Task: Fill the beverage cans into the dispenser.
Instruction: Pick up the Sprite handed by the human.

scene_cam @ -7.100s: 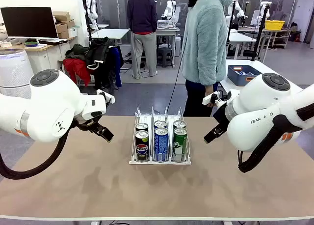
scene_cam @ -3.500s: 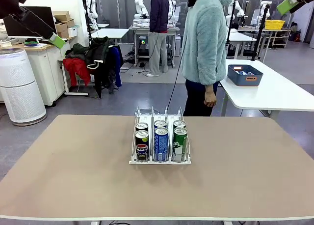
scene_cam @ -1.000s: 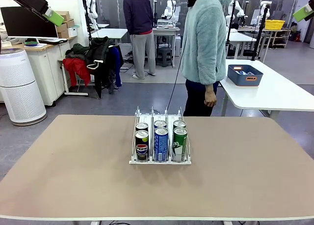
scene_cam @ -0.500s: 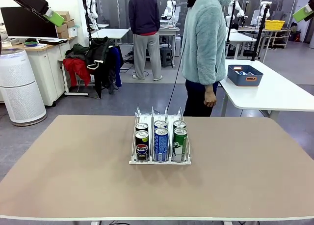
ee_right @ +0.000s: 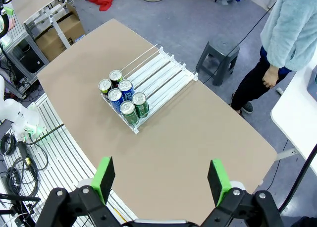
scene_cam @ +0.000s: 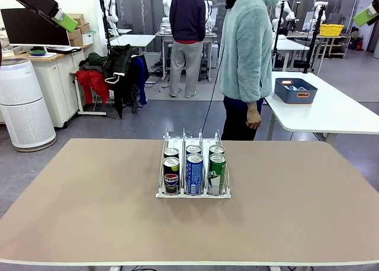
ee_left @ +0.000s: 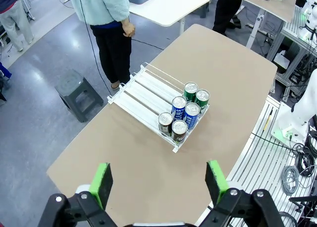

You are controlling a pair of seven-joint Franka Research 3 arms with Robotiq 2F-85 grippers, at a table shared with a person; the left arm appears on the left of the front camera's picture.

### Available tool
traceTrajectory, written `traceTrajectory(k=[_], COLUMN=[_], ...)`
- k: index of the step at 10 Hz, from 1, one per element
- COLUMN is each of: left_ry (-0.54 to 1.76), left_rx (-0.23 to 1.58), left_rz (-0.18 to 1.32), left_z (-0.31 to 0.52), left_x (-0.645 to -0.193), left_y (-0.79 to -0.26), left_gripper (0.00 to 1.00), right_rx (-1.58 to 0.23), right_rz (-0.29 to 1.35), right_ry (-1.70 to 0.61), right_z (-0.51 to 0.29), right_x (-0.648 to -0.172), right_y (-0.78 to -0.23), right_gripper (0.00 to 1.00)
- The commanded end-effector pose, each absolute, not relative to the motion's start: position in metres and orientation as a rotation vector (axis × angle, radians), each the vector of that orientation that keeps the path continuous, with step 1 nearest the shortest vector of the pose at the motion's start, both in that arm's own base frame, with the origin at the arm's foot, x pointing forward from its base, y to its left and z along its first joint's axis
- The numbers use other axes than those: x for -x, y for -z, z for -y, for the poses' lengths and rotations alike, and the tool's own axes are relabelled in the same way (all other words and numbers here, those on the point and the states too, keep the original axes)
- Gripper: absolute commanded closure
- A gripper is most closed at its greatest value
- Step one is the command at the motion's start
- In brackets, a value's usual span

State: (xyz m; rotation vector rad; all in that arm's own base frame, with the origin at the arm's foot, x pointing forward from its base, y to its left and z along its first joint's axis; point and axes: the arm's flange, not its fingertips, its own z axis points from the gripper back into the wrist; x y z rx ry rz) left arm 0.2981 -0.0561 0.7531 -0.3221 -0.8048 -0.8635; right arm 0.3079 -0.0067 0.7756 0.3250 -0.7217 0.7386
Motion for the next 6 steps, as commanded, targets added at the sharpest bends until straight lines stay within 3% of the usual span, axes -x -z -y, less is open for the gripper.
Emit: traceTrajectory(k=[1,6], left_ry=[0.854,0.854], left_rx=[0.330,0.330], left_rz=[0.801,0.801], left_z=[0.0566,0.0566], left_x=[-0.2988,-0.2988], left_y=[-0.7530,-0.7530], left_gripper=[0.00,0.00], right_rx=[-0.327,-0.327], right_rz=[0.721,0.721], right_ry=[-0.742,-0.742], right_z=[0.0058,0.0058], right_x=[-0.3080,-0.3080], right_y=[-0.7755,-0.7755], right_gripper=[0.00,0.00])
